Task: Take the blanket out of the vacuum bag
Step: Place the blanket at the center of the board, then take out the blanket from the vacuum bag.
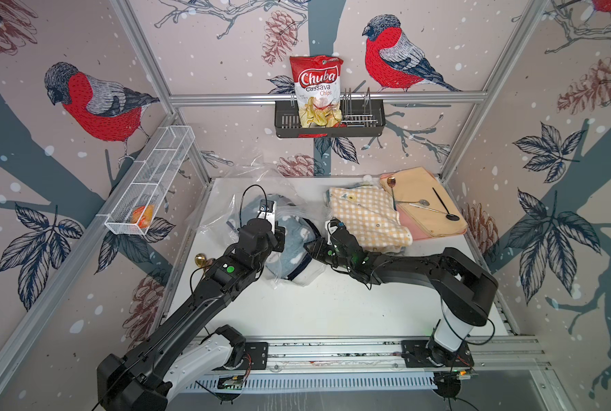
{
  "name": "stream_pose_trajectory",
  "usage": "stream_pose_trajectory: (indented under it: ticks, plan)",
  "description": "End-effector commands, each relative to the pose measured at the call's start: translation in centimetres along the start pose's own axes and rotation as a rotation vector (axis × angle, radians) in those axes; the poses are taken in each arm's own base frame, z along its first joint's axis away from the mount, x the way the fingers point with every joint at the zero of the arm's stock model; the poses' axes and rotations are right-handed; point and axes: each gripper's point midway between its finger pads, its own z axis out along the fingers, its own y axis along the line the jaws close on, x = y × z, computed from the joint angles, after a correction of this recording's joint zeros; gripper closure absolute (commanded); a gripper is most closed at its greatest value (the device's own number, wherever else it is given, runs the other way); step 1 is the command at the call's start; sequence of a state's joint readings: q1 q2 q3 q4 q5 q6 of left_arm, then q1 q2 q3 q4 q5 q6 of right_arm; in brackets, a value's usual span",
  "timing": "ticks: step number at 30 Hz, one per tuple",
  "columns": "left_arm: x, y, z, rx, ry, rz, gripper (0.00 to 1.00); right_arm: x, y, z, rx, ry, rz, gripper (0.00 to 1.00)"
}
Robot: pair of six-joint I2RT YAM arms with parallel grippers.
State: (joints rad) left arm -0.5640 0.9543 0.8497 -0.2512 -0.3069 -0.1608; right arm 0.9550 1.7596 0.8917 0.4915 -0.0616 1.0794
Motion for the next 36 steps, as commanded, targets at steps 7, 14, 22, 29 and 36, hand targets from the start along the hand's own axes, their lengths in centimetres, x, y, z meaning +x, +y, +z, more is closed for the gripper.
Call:
stream_pose_trajectory:
  ticks: [7, 14, 22, 29, 36]
  plan:
    - [-0.8, 0.0, 0.1, -0.006, -0.031, -0.008, 0.96, 2.6, -0.8, 2.8, -0.063, 0.062, 0.176, 0.64]
    - [-0.7, -0.1, 0.2, -0.002, -0.026, -0.005, 0.95, 3.5, -1.5, 4.3, -0.056, 0.097, 0.188, 0.59]
    - [-0.7, -0.3, 0.2, 0.005, -0.027, -0.007, 0.95, 4.6, -2.3, 5.2, -0.045, 0.135, 0.223, 0.54]
    - [-0.6, -0.5, 0.3, 0.016, -0.022, -0.007, 0.95, 4.0, -1.9, 5.5, -0.043, 0.126, 0.191, 0.55]
    - [-0.6, -0.5, 0.4, 0.013, -0.019, -0.006, 0.95, 2.8, 0.4, 6.0, -0.079, 0.108, 0.120, 0.84]
